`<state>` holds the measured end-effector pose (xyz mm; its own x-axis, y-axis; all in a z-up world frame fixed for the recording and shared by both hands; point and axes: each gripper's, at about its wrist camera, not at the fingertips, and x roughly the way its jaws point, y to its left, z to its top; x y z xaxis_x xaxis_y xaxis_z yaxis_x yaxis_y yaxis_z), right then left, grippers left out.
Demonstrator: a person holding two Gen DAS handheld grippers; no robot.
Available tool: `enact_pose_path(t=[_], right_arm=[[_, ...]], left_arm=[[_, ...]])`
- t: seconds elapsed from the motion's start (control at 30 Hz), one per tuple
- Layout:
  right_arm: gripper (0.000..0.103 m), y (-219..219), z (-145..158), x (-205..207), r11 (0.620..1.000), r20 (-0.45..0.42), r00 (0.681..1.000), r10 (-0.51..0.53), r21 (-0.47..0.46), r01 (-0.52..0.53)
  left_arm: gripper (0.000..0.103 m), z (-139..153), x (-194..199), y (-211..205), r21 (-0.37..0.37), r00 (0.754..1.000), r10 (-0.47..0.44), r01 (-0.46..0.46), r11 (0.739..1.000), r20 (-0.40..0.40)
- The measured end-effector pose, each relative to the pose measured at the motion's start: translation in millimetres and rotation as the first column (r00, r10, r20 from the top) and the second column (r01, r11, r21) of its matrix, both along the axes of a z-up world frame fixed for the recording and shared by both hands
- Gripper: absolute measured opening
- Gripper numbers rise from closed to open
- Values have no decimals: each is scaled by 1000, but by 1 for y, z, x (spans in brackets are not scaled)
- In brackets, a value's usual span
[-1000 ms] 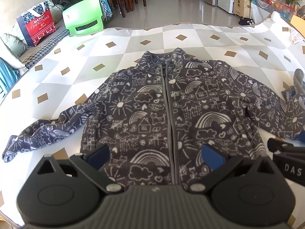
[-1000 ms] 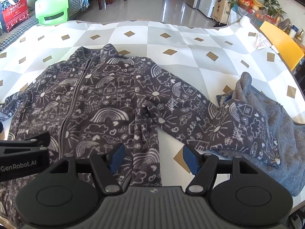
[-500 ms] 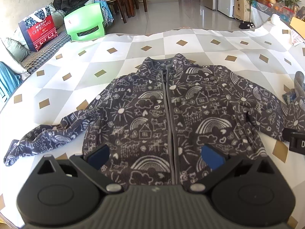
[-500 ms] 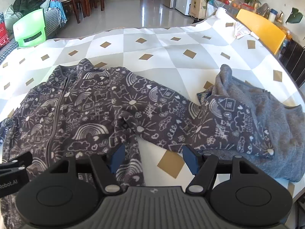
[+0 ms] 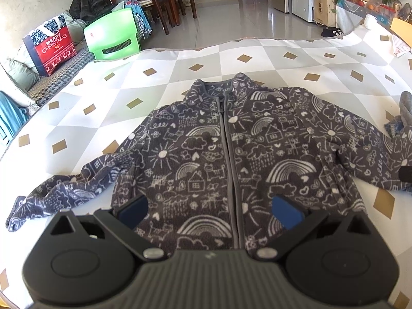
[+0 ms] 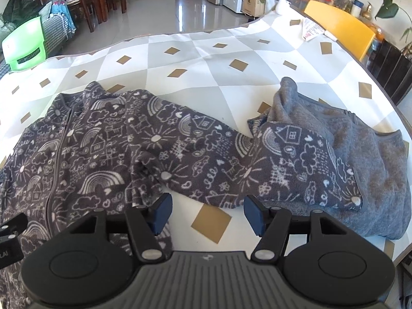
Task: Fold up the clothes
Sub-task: 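Move the right gripper to the doodle sleeve on the grey fleece and grasp it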
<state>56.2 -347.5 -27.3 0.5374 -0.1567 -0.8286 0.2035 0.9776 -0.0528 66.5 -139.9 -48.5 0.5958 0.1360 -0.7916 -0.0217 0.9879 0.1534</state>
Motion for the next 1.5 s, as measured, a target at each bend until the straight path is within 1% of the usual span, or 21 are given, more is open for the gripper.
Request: enact_pose_path(t=[0.1,0.17,0.2,0.33,0.4,0.47,0.6,0.73,0.87,0.9,1.0,1.03,1.1,1.17,1.23,1.3,1.37,1.43,1.5], right_arm=[[57,-21,2,3,999,9,999,-35,23,35],[56,-37,2,4,997,13,998,-68,36,67],[56,-46,2,5,995,14,996,-86,42,85],[56,-75,-2,6,988,-9,989,-151,43,151],[56,-88,-4,5,982,-19,984,-179,62,180],[56,-99,-6,4,978,-27,980,-196,69,198],[56,-120,-6,2,971,-19,975,-223,86,224],[56,-132,-10,1,969,-31,970,-242,38,243],[56,-140,-9,-1,963,-18,963,-271,12,271],[56,-141,-8,-2,961,-12,961,-276,4,276],[51,-140,-4,-3,960,13,960,-279,-7,279],[48,-140,-3,-3,961,20,961,-277,-10,277],[45,-138,-1,-3,962,34,962,-272,-12,272],[42,-137,1,-3,964,42,963,-266,-13,267],[37,-136,2,-3,964,52,963,-264,-24,265],[34,-134,3,-3,964,64,964,-259,-44,262],[33,-133,4,-3,965,71,965,-254,-56,258],[32,-135,3,-2,964,67,964,-256,-48,260],[33,-140,1,-3,961,60,960,-272,-28,274]], left_arm=[[102,3,-1,-2,-18,1000,-16,17,1000,21],[98,2,-1,-4,-21,999,-29,29,999,22],[98,2,0,-6,-19,999,-32,32,999,19],[98,-3,2,-7,-26,1000,-20,20,999,1],[98,-5,4,-7,-28,1000,-10,9,1000,-11],[101,-8,5,-7,-23,1000,2,-2,1000,-19],[102,-9,5,-10,-20,1000,-1,1,1000,-18],[95,-7,2,-15,-21,999,-32,32,999,-2],[87,-8,1,-18,-33,999,-48,48,998,-3],[86,-9,1,-19,-37,999,-49,49,998,-4],[85,-9,1,-20,-35,999,-51,51,998,0],[81,-8,0,-20,-36,999,-54,54,998,3],[79,-8,0,-20,-34,998,-55,55,998,7],[79,-9,0,-21,-30,998,-54,54,998,9],[80,-9,0,-21,-31,998,-55,56,998,10],[84,-9,0,-21,-28,998,-55,55,998,12],[93,-9,-1,-22,-24,998,-53,53,998,15],[99,-9,-1,-22,-27,999,-52,52,998,17],[101,-9,0,-22,-32,999,-52,52,998,11]])
